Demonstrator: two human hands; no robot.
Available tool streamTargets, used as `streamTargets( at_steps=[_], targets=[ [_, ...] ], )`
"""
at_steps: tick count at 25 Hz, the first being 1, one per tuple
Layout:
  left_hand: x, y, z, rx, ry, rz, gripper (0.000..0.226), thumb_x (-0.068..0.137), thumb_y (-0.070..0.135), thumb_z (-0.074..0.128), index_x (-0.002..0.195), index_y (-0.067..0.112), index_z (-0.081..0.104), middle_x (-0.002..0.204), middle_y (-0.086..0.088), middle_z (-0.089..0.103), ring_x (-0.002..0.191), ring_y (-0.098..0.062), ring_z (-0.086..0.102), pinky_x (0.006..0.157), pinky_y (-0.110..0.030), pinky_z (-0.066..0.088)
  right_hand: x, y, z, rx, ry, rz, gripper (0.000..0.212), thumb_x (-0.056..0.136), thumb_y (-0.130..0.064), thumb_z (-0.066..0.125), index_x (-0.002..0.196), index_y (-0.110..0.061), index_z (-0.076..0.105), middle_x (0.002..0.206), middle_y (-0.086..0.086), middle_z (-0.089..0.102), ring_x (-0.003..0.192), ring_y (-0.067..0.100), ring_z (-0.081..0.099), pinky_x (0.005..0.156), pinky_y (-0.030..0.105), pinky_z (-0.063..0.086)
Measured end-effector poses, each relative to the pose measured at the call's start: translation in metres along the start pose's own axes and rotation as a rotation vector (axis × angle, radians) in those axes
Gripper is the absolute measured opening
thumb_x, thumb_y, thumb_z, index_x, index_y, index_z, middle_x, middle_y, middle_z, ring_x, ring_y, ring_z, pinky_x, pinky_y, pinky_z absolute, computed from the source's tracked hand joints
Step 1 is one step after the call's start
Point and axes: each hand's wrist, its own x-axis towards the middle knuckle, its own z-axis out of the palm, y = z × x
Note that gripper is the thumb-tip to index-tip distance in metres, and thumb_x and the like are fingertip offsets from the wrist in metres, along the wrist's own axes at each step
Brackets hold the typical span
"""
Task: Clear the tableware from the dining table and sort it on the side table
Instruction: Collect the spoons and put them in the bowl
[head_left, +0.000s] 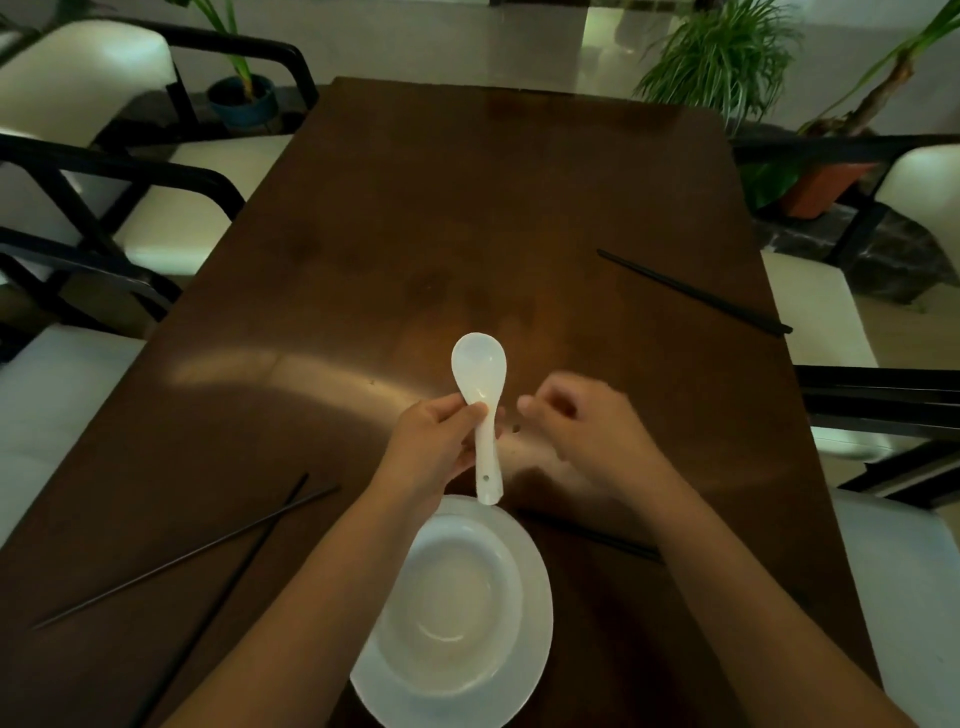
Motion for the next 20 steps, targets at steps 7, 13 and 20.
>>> streamTargets(
  at_steps=[7, 13, 20],
  targets=[
    [-0.029, 0.019, -0.049, 0.497, -0.262, 0.094, 0.015, 0.089, 0.022, 0.058, 0.093, 0.021, 0.072, 0.093, -0.003, 0.074, 0.082, -0.014, 0.067, 0.08, -0.027, 0.054, 0.007, -0.028, 0.002, 0.158, -0.051, -0.18, 0.02, 0.086, -0.025, 0.062, 0.102, -0.036, 0.061, 0.087, -0.025, 0.057, 0.08, -0.015, 0.058, 0.051, 0.0, 0.042],
    [-0.054, 0.009, -0.094, 0.567, -0.303, 0.105, 0.015, 0.086, 0.024, 0.061, 0.088, 0.033, 0.073, 0.085, 0.008, 0.075, 0.078, -0.01, 0.069, 0.063, -0.019, 0.055, -0.028, -0.031, 0.036, 0.164, 0.063, -0.062, 0.022, 0.084, -0.023, 0.065, 0.075, -0.041, 0.058, 0.077, -0.026, 0.06, 0.073, -0.001, 0.063, 0.055, 0.01, 0.052],
    [-0.077, -0.022, -0.125, 0.586, -0.239, 0.061, 0.015, 0.077, 0.019, 0.071, 0.084, 0.032, 0.072, 0.08, 0.013, 0.074, 0.074, -0.002, 0.068, 0.053, -0.008, 0.049, -0.082, -0.025, 0.067, 0.264, 0.073, 0.139, 0.026, 0.084, -0.019, 0.063, 0.07, -0.039, 0.058, 0.072, -0.019, 0.063, 0.07, -0.002, 0.064, 0.056, 0.016, 0.056]
  ],
)
